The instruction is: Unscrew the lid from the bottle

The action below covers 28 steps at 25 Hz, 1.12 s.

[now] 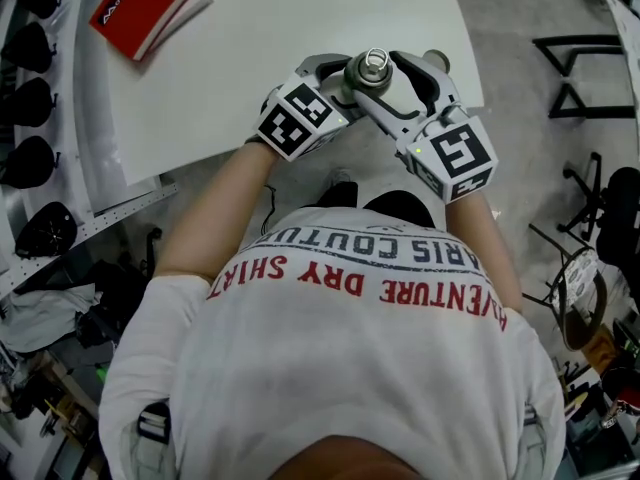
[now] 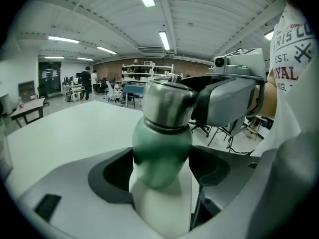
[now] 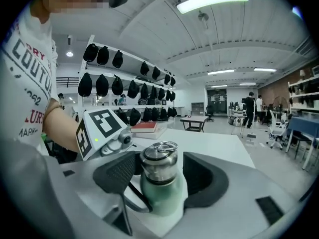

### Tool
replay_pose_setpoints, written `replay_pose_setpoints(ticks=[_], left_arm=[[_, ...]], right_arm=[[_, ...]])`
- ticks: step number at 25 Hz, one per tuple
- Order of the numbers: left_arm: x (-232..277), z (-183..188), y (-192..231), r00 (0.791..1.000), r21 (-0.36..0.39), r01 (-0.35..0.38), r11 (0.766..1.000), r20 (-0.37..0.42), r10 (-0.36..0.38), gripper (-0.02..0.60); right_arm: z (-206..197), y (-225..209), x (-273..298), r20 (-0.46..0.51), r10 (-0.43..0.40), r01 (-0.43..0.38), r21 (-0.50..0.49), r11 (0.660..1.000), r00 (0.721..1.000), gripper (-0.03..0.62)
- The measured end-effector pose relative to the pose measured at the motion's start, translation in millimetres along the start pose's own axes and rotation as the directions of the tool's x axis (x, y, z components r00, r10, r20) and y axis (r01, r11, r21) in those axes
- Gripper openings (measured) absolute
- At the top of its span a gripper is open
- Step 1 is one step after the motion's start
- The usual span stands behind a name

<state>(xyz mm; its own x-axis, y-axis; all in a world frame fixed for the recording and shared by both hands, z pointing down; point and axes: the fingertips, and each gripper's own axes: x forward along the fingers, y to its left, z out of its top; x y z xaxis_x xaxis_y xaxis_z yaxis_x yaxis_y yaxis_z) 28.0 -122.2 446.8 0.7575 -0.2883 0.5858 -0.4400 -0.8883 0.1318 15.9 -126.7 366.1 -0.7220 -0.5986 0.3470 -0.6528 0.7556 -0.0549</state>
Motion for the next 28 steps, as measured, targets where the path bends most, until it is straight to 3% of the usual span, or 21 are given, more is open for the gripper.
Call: replay_pose_setpoints(ticks=[10,14,22,28], left_arm=[[0.2,-0.7,2.7,0.993,-0.086,-0.114,0.990,0.008,0.115,0.364],[0.5,-0.5,2.2,0.992,-0.098,-0.126,0.987,0.000,0.127,0.364],[0.1,-1.8,3.8,0.995,-0.040,-0.096,0.995,-0.015,0.096,0.364],[3.1,1.0,0.5,0.999,0.059,-0.017,0.998,-0.034,0.019,0.364]], right_arm=[[0.8,-0.5,5.8,0.021,-0.078,0.078,0.012,0.997,0.997,0.250],[0.9,-0.6,6.1,0.019,-0.091,0.091,0.000,0.996,0.996,0.247],[-0.4,0.1,7.8,-0.006,-0.068,0.068,-0.031,0.997,0.998,0.242],[-1.9,-1.6,2.0,-0.014,-0.006,0.005,-0.039,0.999,1.000,0.242]])
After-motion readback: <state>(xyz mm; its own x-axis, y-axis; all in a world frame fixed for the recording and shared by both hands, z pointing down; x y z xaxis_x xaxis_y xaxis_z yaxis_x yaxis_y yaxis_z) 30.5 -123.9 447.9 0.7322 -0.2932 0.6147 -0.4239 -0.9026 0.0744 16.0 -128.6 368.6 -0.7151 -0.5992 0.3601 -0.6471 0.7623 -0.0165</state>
